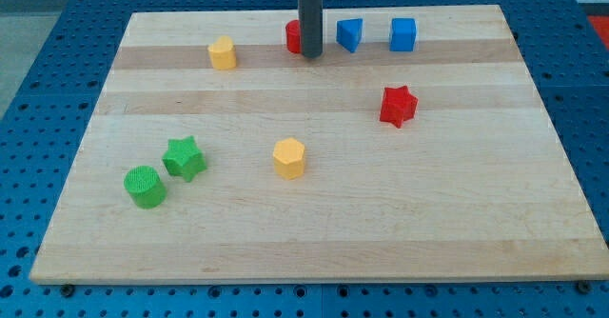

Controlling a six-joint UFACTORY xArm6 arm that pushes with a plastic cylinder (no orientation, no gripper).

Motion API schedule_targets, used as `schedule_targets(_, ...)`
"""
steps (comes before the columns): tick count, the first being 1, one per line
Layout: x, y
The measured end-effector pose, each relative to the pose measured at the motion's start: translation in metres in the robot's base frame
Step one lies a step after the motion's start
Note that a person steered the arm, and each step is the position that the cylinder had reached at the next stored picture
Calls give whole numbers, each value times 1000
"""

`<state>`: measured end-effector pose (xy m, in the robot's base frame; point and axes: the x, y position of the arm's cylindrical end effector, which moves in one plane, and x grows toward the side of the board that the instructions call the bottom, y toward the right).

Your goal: Place the red star diagonal to the hexagon

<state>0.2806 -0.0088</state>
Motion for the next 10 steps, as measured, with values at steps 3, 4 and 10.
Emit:
schedule_targets(3, 117, 201)
schedule_targets(4, 163, 157)
schedule_targets(10, 49, -39)
